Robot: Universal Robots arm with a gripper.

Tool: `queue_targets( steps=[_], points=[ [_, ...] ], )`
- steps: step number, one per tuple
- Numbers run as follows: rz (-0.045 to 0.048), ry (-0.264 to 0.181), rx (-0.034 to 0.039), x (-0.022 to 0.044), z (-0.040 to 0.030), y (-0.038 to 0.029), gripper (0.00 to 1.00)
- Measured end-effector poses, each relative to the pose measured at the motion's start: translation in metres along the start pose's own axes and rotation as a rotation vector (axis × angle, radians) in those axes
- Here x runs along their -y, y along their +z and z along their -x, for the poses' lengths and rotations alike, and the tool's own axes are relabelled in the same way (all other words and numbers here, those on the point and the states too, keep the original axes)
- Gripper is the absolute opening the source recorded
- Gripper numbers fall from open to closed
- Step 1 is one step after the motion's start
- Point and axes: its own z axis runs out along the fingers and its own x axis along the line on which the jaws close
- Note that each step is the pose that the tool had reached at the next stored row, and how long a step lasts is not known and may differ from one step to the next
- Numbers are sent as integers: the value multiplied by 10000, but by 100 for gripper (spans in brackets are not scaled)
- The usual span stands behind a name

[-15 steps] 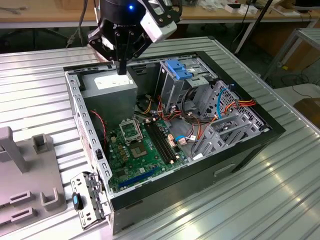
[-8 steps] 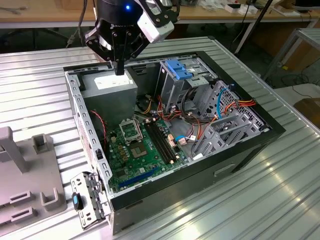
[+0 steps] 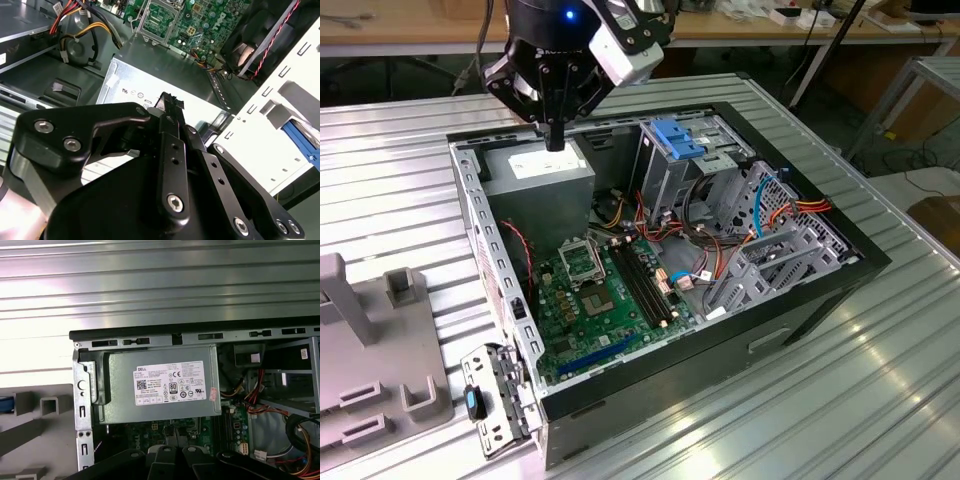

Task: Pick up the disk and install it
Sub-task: 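Reach for the disk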

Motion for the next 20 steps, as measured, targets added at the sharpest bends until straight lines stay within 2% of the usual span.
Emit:
queue_targets(
  steps=[20],
  points=[
    [1,0,0,10,-130,-2,11]
  ],
)
